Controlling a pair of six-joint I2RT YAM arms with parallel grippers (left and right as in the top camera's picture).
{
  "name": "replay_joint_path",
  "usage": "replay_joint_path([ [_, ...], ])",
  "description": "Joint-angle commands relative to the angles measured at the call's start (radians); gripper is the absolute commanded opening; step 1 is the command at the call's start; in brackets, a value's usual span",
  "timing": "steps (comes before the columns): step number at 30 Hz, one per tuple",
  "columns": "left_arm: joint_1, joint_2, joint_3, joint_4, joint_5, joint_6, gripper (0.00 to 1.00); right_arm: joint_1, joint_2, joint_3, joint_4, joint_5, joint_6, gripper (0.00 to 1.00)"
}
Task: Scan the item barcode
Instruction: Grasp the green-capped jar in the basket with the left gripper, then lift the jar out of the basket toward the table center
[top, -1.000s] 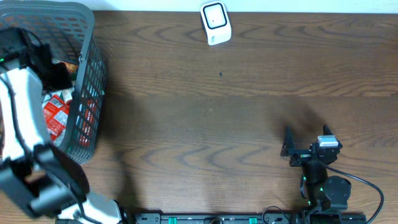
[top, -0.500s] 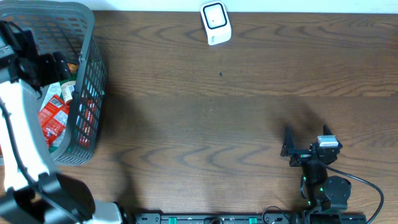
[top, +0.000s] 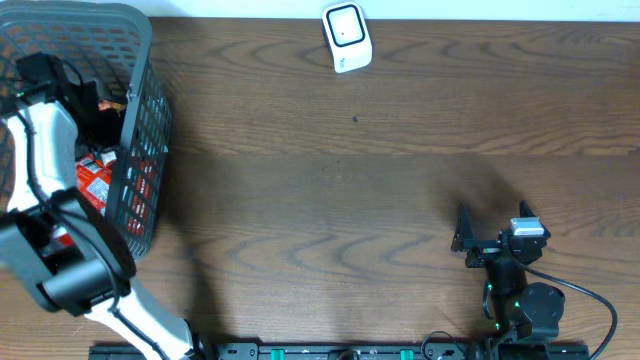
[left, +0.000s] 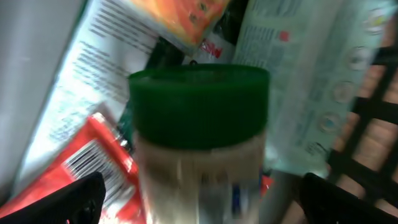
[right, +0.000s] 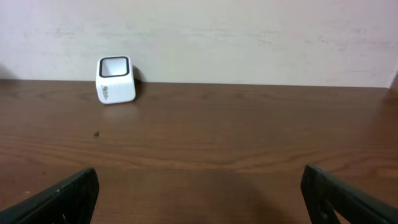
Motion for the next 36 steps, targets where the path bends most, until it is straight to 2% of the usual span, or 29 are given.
replay_joint_path([
  [1, -0.002, 0.058, -0.001, 0.009, 0.015, 0.018, 0.99, 0.002, -0.005, -0.002, -0.004, -0.005, 0.014, 0.99],
  [3, -0.002, 0.077, -0.001, 0.008, 0.015, 0.017, 1.00, 0.002, -0.005, -0.002, -0.004, -0.005, 0.014, 0.99],
  [5, -0.002, 0.080, -0.001, 0.005, 0.015, 0.017, 0.93, 0.002, -0.005, -0.002, -0.004, -0.005, 0.014, 0.99],
  [8, -0.001, 0.071, 0.002, 0.005, 0.013, 0.017, 0.75, 0.002, -0.005, -0.002, -0.004, -0.005, 0.014, 0.99],
  [10, -0.001, 0.058, 0.012, -0.003, 0.011, 0.017, 0.59, 0.002, -0.005, -0.002, -0.004, -0.005, 0.014, 0.99],
  [12, -0.001, 0.036, 0.021, -0.007, 0.011, 0.016, 0.53, 0.002, -0.005, -0.002, -0.003, -0.005, 0.014, 0.99],
  [21, -0.002, -0.192, 0.022, 0.047, -0.004, 0.015, 0.54, 0.002, -0.005, -0.002, -0.004, -0.005, 0.014, 0.99],
  [30, -0.003, -0.541, 0.022, 0.109, -0.048, -0.101, 0.54, 0.002, -0.005, -0.002, -0.004, -0.005, 0.014, 0.99],
  [36, -0.004, -0.753, 0.022, 0.079, 0.093, -0.173, 0.54, 0.002, -0.005, -0.002, -0.004, -0.005, 0.014, 0.99],
])
